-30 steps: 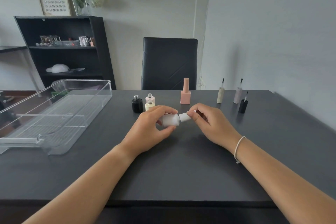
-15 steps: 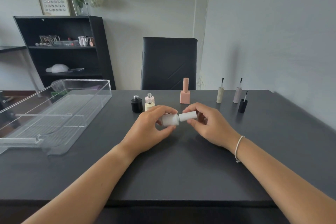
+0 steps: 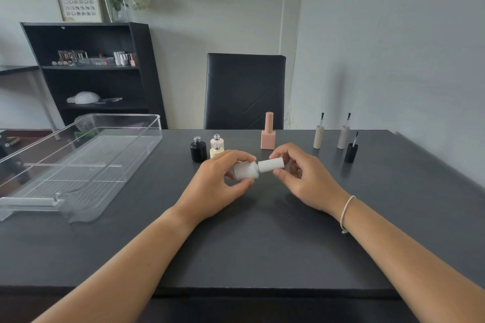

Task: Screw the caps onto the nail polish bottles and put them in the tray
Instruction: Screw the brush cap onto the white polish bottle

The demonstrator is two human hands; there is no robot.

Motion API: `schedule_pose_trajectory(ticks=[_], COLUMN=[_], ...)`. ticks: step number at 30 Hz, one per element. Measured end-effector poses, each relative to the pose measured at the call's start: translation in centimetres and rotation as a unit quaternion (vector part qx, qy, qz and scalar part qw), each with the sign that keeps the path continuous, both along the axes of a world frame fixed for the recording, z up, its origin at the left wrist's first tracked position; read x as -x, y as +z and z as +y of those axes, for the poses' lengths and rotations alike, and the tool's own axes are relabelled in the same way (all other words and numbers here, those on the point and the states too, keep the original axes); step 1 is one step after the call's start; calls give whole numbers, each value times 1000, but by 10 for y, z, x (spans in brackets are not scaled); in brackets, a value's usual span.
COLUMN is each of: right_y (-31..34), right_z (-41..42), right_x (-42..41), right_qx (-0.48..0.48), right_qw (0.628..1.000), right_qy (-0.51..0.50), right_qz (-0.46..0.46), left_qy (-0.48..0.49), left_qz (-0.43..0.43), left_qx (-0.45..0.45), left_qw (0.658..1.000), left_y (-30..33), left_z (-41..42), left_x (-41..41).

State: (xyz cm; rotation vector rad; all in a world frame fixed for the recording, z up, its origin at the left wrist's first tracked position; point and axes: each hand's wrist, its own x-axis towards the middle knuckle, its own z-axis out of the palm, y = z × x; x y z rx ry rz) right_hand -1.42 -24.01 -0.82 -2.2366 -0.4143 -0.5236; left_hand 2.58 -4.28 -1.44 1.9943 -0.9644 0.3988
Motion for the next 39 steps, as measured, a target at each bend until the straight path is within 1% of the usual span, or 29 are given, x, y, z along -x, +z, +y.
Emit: schedule_pose_trajectory(ticks=[6, 9, 13, 19, 22, 25, 32, 39], right_y=[-1, -1, -1, -1, -1, -1, 0, -2], right_z=[-1, -1, -2, -2, -2, -2, -1, -2], right_x=[-2, -2, -1, -3, -2, -2, -2, -2], right_qx=[-9, -20, -6, -17, -23, -10, -7, -2], right_qw=[1000, 1000, 1000, 999, 999, 1000, 999, 1000], right_qy=[-25, -19, -6, -31, -24, -7, -32, -10], right_qz=[-2, -9, -9, 4, -9, -15, 2, -11], left_qy=[0, 3, 5, 3, 2, 2, -3, 4], left_qz=[2, 3, 3, 4, 4, 3, -1, -2], left_qx=[-4, 0, 3, 3, 8, 5, 1, 4], left_qw=[1000, 1000, 1000, 1000, 1000, 1000, 1000, 1000], left_y=[1, 2, 1, 1, 1, 1, 0, 0], left_z=[1, 1, 1, 0, 0, 1, 1, 1], left_x=[0, 1, 1, 1, 1, 0, -1, -1])
